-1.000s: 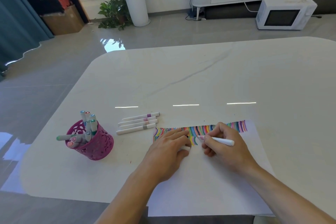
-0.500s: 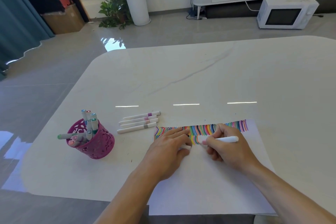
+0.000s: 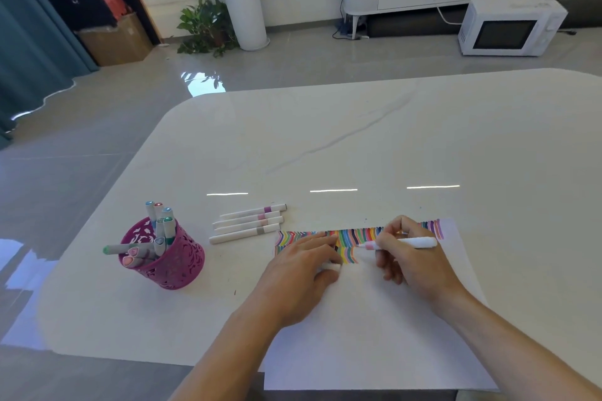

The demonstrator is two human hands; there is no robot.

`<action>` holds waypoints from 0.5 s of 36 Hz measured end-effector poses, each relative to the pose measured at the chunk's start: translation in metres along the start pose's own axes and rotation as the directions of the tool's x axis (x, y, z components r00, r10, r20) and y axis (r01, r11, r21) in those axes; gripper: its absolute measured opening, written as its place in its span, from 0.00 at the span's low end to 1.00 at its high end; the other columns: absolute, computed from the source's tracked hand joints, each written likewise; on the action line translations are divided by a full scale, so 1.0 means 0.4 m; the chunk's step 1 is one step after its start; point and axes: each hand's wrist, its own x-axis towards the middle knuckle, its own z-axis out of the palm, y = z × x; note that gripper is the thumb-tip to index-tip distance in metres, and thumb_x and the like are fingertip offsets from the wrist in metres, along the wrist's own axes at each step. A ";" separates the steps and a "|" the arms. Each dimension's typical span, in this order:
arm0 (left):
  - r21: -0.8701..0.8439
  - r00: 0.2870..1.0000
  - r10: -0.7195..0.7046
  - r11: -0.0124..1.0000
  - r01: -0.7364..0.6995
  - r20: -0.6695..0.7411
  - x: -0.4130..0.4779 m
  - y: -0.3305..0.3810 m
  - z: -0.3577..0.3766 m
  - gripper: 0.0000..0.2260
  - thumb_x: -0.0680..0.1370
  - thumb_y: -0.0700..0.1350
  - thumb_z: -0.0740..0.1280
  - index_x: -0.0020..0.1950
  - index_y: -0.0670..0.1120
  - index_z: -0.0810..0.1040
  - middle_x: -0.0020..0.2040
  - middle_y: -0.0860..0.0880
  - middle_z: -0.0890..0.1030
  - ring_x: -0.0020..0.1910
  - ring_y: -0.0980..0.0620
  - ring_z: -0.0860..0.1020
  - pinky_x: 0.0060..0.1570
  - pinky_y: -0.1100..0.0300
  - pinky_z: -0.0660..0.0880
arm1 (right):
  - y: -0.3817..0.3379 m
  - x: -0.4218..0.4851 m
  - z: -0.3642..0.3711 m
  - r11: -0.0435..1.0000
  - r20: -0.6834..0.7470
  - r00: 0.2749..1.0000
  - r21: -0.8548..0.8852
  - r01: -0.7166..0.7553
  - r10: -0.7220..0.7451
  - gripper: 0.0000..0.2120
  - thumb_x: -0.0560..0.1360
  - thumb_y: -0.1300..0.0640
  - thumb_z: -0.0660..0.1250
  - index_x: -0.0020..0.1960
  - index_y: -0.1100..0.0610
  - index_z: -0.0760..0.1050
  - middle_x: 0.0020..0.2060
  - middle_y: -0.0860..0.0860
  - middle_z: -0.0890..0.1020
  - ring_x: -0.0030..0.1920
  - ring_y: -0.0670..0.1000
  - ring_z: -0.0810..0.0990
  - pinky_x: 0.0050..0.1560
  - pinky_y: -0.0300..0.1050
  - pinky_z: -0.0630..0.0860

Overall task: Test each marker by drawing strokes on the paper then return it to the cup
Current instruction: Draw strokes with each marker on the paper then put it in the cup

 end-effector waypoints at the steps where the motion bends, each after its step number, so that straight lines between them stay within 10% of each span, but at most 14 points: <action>1: -0.009 1.000 -0.001 1.000 0.001 -0.015 0.000 0.001 -0.003 0.09 0.81 0.49 0.66 0.60 0.57 0.79 0.73 0.64 0.69 0.73 0.65 0.63 0.66 0.77 0.56 | -0.007 0.000 -0.001 0.999 0.007 1.000 0.032 0.005 -0.005 0.10 0.66 0.55 0.71 0.42 0.59 0.73 0.29 0.56 0.80 0.25 0.54 0.74 0.24 0.41 0.68; 18: -0.413 0.964 -0.202 0.904 0.115 -0.172 0.014 0.024 -0.022 0.08 0.82 0.47 0.65 0.56 0.57 0.82 0.43 0.60 0.84 0.43 0.61 0.82 0.43 0.70 0.75 | -0.082 -0.019 0.002 0.960 0.036 0.981 0.216 0.180 -0.192 0.09 0.83 0.60 0.64 0.50 0.67 0.77 0.43 0.61 0.87 0.37 0.55 0.81 0.37 0.44 0.80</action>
